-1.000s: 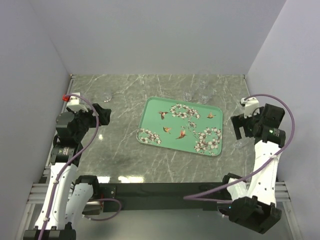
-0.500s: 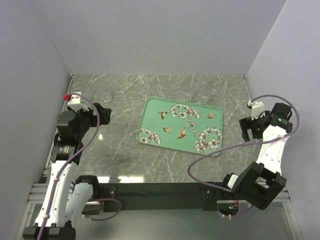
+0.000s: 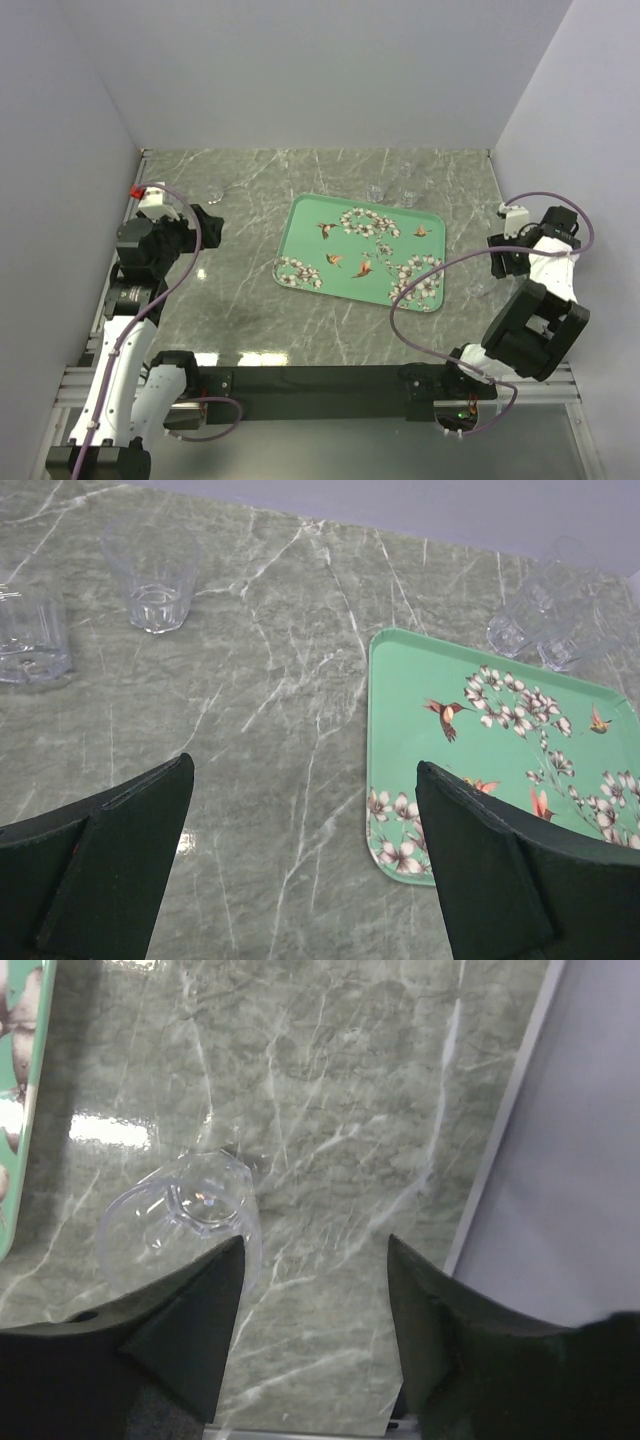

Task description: Place the glasses into the tray

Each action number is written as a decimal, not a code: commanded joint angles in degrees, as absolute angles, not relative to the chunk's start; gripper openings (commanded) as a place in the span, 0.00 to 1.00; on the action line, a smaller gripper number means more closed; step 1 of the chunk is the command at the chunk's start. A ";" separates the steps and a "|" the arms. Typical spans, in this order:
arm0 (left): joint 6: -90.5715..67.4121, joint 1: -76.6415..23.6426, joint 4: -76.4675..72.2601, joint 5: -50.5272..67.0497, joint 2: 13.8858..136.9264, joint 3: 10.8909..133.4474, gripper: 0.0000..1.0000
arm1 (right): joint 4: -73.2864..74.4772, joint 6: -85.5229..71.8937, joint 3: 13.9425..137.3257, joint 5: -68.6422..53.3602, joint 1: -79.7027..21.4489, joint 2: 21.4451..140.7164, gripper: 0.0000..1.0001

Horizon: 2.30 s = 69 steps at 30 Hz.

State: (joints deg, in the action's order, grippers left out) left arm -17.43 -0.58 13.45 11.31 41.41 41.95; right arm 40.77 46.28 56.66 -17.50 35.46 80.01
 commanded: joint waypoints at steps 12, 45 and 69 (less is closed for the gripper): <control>-16.08 -0.62 11.07 11.86 40.87 42.01 0.99 | 38.67 45.44 53.88 -20.83 35.77 84.37 0.47; -16.96 -0.62 12.66 1.58 36.04 42.45 0.99 | 39.38 31.12 62.14 -28.30 23.05 72.85 0.00; -16.79 -0.62 12.74 1.23 35.95 42.45 0.99 | 33.93 22.15 74.88 -19.25 9.05 97.90 0.00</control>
State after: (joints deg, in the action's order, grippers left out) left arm -17.23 -0.58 13.61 1.65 36.47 41.95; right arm 36.53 23.62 71.44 -21.41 9.65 96.05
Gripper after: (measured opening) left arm 0.995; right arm 0.130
